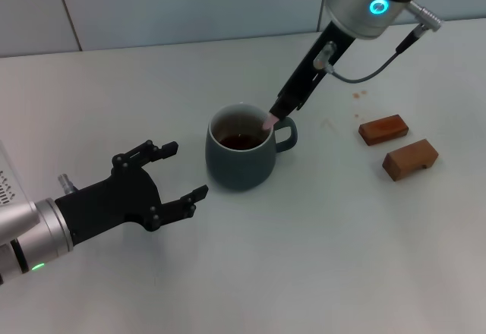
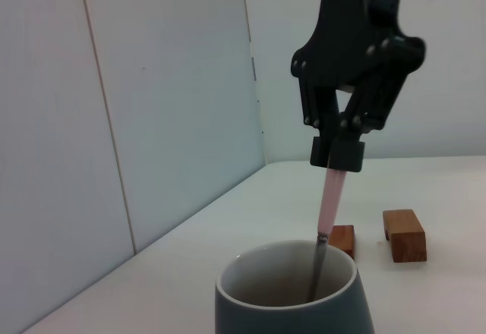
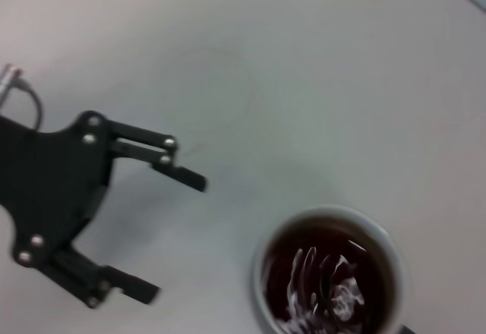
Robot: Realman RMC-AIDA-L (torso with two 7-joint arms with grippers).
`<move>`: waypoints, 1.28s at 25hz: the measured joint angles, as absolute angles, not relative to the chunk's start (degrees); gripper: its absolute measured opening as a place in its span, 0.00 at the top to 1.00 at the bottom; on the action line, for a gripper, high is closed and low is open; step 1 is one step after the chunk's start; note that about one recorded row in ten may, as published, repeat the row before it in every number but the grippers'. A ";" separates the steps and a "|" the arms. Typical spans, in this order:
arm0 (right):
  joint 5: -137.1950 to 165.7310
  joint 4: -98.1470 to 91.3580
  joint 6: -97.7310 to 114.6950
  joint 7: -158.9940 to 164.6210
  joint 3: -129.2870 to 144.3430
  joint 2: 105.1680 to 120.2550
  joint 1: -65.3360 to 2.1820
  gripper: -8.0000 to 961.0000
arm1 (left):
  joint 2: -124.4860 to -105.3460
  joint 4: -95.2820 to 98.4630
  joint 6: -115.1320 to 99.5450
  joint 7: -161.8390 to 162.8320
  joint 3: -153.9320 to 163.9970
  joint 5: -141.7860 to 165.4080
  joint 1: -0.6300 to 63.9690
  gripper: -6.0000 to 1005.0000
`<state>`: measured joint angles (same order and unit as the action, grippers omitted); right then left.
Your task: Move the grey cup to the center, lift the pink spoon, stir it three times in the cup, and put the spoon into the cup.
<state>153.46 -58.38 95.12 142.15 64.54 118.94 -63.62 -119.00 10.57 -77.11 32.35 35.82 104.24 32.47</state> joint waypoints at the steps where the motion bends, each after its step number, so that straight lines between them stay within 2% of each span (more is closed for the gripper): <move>1: 153.46 -58.38 95.12 142.15 64.54 118.94 -63.62 0.87 | -119.00 10.56 -77.04 32.35 35.84 104.24 32.51 0.17; 10: 150.70 -56.52 90.10 142.15 63.79 118.76 -64.36 0.87 | -119.10 10.46 -76.78 32.25 35.86 104.18 32.61 0.17; 18: 148.41 -65.78 92.55 143.44 64.65 119.43 -58.05 0.87 | -119.09 10.44 -76.77 32.32 35.86 104.04 32.55 0.17; 24: 139.60 -79.24 92.92 142.55 64.11 119.03 -46.32 0.74 | -119.09 10.37 -76.82 32.90 35.84 103.84 32.49 0.17; 29: 126.71 -89.73 92.42 133.21 62.49 119.00 -31.67 0.51 | -119.01 10.37 -77.14 33.19 35.61 103.81 32.35 0.17; 30: 121.76 -90.66 92.41 127.85 60.47 119.00 -26.71 0.46 | -119.00 10.37 -77.22 33.36 35.65 103.81 32.33 0.17; 32: 119.42 -90.54 92.50 124.85 59.19 119.00 -24.21 0.36 | -119.00 10.48 -77.23 34.00 35.79 103.83 32.34 0.17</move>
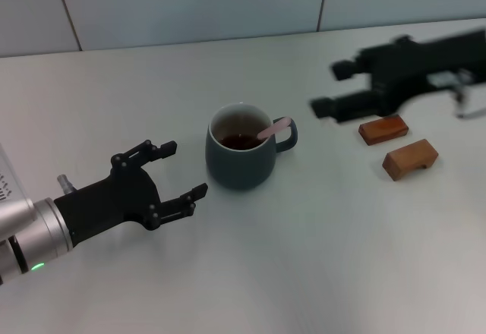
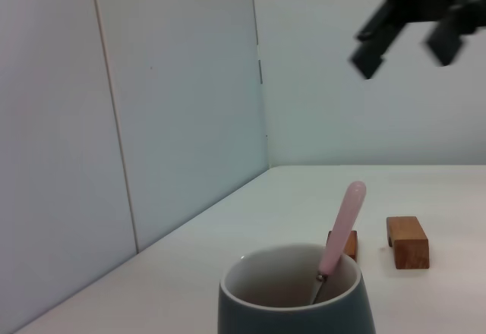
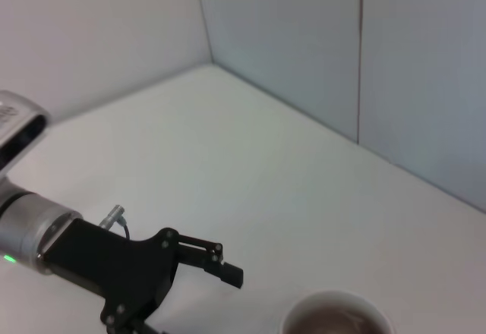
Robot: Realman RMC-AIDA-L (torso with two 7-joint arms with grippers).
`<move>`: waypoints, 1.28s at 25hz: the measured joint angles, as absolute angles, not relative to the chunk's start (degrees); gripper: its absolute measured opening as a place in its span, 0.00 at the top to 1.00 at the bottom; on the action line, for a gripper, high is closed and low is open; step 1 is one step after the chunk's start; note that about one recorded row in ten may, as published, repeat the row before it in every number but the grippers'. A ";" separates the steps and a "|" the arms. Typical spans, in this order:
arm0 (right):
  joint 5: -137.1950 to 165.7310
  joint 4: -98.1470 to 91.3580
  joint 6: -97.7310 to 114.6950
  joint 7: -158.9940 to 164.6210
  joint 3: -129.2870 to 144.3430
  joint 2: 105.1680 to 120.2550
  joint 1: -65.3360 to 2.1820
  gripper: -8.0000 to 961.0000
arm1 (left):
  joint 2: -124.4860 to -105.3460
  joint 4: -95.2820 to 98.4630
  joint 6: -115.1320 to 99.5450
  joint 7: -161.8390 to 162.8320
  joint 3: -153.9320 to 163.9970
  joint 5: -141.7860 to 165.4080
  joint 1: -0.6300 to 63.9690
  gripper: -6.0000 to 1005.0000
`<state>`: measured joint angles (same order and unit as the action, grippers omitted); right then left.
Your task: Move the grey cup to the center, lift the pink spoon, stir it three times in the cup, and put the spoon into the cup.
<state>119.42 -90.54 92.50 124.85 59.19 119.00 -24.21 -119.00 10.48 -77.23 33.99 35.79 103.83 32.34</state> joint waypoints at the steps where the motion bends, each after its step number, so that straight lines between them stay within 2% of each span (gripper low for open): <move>1: 117.44 -89.69 92.59 122.11 57.95 119.00 -22.40 0.32 | -119.00 10.56 -77.23 34.35 35.83 103.88 32.41 0.17; 2: 115.73 -88.24 92.67 119.43 56.70 119.00 -20.76 0.27 | -119.00 10.62 -77.23 34.56 35.84 103.94 32.44 0.17; 8: 107.04 -73.98 94.40 100.89 50.45 119.09 -15.21 0.14 | -118.95 10.98 -77.39 36.33 36.01 104.11 33.03 0.17; 16: 105.96 -58.41 92.26 89.37 46.21 118.66 -16.70 0.14 | -118.92 11.13 -77.51 37.66 37.04 104.24 33.89 0.17; 32: 109.37 -56.78 88.69 88.69 46.20 118.83 -18.05 0.14 | -118.91 11.87 -77.52 39.40 37.99 104.24 34.33 0.17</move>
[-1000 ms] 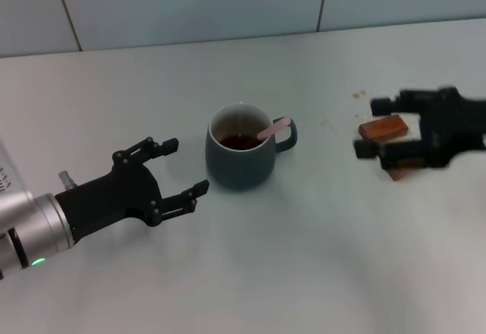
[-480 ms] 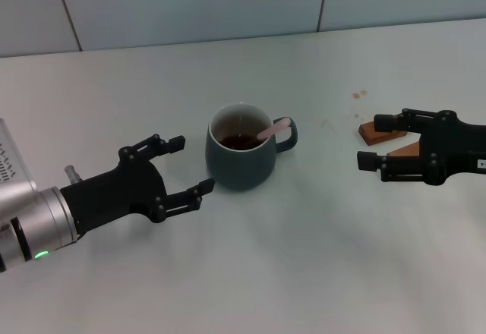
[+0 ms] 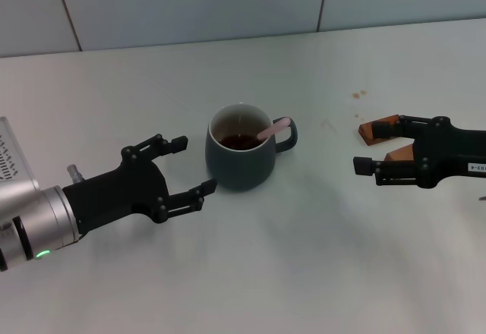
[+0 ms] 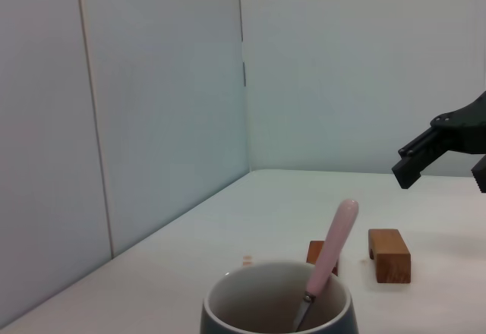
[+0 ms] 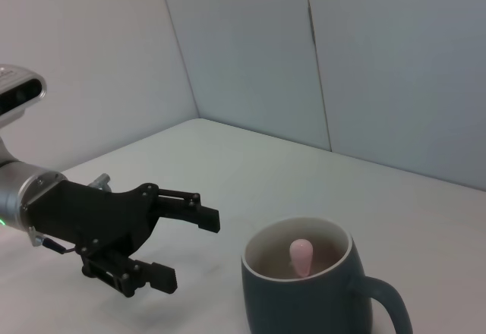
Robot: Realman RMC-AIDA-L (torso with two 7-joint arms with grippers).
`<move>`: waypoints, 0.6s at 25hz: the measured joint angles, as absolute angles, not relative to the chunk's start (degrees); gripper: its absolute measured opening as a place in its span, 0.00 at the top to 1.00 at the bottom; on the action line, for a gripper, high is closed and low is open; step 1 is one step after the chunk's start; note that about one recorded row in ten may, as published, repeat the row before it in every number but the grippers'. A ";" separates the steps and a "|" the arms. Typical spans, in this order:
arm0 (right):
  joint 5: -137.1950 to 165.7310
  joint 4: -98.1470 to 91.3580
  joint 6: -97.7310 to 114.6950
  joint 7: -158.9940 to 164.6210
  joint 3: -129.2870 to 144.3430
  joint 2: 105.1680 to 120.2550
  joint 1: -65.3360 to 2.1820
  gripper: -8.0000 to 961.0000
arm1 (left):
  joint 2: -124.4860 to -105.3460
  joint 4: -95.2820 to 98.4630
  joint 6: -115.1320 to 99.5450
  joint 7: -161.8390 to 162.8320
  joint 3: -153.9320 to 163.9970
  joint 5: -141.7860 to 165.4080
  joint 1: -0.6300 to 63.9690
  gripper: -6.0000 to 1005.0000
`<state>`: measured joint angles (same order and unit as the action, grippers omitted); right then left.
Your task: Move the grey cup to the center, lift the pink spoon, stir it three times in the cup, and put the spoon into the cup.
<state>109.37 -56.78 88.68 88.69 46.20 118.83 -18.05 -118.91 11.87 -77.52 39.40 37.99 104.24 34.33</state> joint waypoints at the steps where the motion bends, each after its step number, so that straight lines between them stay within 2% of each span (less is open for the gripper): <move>1: 109.37 -56.80 88.68 88.69 46.21 118.83 -18.07 0.14 | -118.91 11.87 -77.47 39.56 38.09 104.24 34.33 0.17; 15: 109.37 -55.79 88.56 88.70 46.32 118.92 -18.66 0.14 | -118.92 11.86 -77.19 39.81 38.17 104.24 34.13 0.17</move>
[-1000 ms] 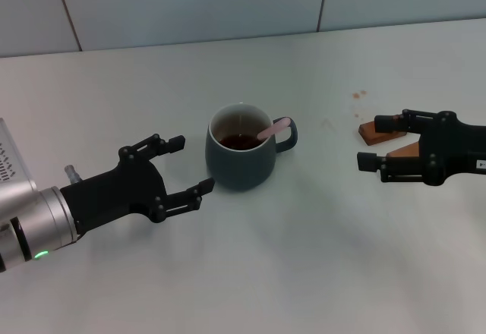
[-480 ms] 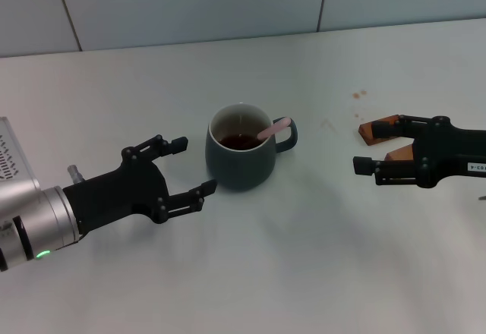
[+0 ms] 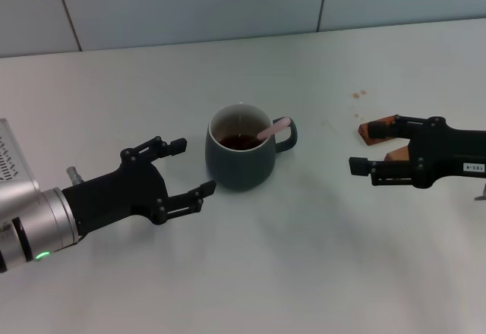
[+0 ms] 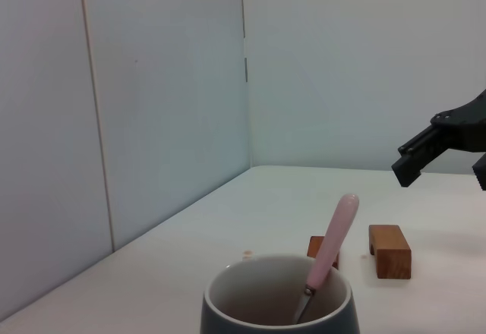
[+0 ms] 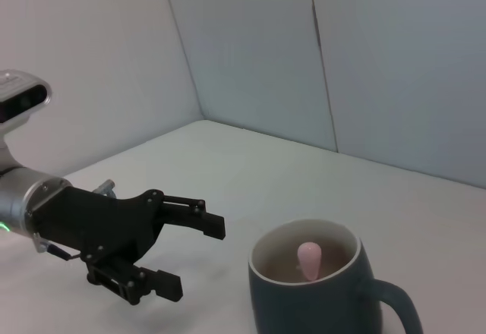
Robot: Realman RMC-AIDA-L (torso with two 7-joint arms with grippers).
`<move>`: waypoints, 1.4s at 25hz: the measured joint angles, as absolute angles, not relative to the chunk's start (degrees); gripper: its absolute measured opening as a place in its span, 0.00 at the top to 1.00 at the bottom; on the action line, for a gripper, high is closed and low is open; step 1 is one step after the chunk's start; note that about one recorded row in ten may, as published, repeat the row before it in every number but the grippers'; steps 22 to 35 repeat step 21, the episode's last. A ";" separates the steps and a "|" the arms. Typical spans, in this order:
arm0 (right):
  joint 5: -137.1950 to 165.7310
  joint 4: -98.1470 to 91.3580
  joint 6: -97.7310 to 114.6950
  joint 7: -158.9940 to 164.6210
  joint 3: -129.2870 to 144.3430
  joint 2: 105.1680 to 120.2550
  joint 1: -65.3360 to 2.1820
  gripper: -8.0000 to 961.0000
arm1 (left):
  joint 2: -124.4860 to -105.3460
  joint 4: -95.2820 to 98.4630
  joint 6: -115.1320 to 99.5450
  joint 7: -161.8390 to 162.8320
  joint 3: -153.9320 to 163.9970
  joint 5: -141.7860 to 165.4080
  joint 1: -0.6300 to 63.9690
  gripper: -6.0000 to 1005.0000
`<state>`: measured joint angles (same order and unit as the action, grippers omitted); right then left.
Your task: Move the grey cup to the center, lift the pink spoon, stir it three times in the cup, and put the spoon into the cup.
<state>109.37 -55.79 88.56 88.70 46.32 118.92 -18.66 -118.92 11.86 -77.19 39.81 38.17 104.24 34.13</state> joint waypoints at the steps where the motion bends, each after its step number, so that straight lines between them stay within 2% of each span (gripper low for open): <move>1: 109.37 -55.44 88.55 88.70 46.32 118.91 -18.83 0.14 | -118.92 11.86 -77.17 39.81 38.19 104.24 34.13 0.17; 35: 110.81 -53.43 87.87 88.61 46.47 118.92 -20.30 0.14 | -118.97 11.77 -77.18 39.92 38.23 104.24 34.02 0.17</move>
